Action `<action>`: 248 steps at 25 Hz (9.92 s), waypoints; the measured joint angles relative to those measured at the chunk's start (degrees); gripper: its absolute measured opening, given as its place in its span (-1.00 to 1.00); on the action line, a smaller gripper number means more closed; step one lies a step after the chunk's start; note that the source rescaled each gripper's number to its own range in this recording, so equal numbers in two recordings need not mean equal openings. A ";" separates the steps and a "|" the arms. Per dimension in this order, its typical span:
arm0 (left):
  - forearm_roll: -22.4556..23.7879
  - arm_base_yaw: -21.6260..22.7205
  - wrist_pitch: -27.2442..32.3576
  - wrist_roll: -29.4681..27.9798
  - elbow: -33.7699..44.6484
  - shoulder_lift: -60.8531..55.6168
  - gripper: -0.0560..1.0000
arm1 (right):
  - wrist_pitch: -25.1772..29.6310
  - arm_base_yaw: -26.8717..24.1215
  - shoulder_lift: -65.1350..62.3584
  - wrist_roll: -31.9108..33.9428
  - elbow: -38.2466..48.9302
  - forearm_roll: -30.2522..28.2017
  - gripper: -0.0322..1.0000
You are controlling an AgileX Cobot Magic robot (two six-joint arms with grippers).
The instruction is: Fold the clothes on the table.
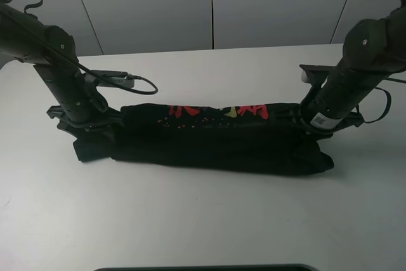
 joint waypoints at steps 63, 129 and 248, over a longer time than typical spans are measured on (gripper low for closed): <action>-0.98 0.00 0.10 0.10 -0.12 0.08 0.97 | 12.91 16.16 21.69 -56.92 -19.47 85.94 -0.78; -10.95 -15.25 16.69 9.08 -18.52 -8.86 0.97 | -0.12 6.95 0.21 -28.45 -13.71 13.66 1.00; 2.81 -1.16 23.78 3.57 16.41 -86.21 0.97 | 33.33 4.48 -58.20 -15.28 -2.42 -0.70 1.00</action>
